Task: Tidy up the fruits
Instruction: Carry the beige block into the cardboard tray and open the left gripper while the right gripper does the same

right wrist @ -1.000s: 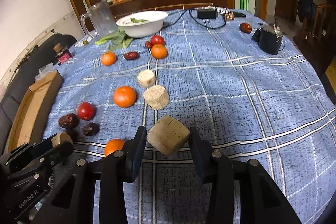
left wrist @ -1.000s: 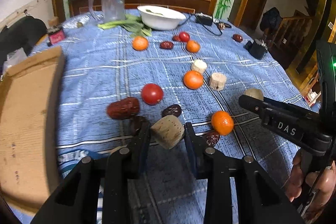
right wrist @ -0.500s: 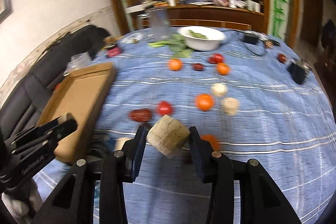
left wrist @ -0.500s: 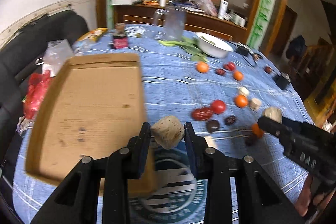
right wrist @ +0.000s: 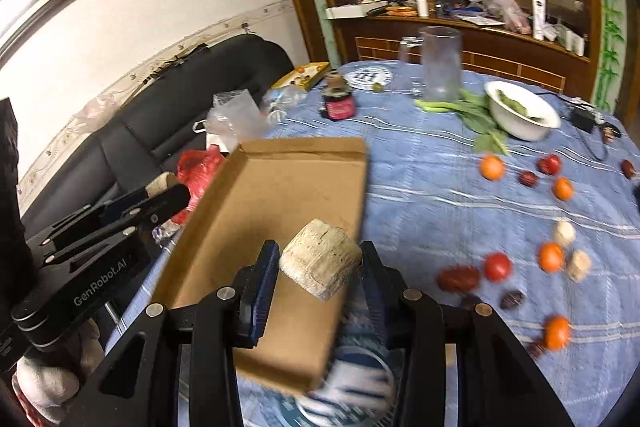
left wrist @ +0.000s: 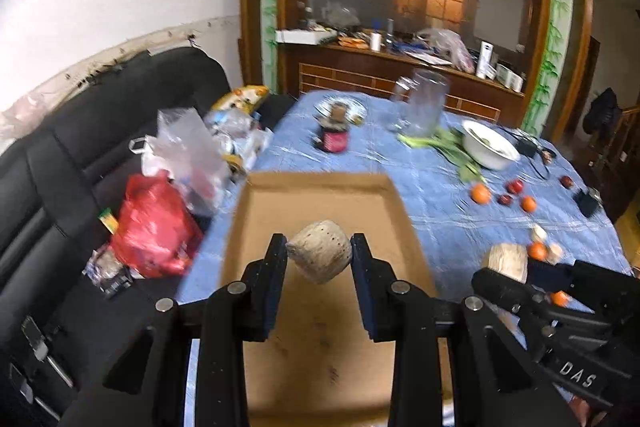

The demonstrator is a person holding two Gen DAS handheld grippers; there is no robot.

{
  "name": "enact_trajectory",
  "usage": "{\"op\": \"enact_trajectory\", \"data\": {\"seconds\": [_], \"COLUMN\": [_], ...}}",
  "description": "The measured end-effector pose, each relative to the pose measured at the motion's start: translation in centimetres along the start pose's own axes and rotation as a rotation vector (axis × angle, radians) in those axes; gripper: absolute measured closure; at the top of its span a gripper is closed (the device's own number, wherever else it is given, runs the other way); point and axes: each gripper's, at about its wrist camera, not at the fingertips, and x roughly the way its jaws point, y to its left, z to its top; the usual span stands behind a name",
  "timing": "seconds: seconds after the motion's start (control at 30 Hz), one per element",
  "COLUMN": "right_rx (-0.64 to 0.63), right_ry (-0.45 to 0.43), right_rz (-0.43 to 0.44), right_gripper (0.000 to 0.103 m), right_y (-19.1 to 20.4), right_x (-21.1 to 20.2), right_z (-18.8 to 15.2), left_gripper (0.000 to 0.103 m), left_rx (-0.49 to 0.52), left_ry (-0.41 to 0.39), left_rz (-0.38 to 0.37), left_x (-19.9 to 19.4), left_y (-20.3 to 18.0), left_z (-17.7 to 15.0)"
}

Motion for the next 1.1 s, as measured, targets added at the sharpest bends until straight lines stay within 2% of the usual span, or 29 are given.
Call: {"op": "enact_trajectory", "data": {"seconds": [0.17, 0.37, 0.5, 0.73, 1.1], "right_rx": [0.027, 0.062, 0.069, 0.066, 0.015], "right_ry": [0.042, 0.14, 0.176, 0.207, 0.226], "right_rz": [0.011, 0.017, -0.001, -0.02, -0.063], "right_gripper": [0.059, 0.058, 0.058, 0.058, 0.058], "right_y": [0.9, 0.5, 0.1, -0.6, 0.0], "right_x": [5.5, 12.3, 14.7, 16.6, 17.3], "right_z": [2.1, 2.9, 2.7, 2.7, 2.8], "left_gripper": [0.072, 0.072, 0.072, 0.071, 0.072], "left_rx": [-0.052, -0.098, -0.12, -0.102, -0.096], "left_ry": [0.064, 0.186, 0.256, 0.327, 0.327], "left_rz": [-0.007, -0.008, -0.013, -0.008, 0.024], "left_x": [4.7, 11.3, 14.1, 16.4, 17.0], "left_y": [2.7, 3.8, 4.3, 3.8, 4.0], "left_z": [1.7, 0.6, -0.2, -0.9, -0.9]}}
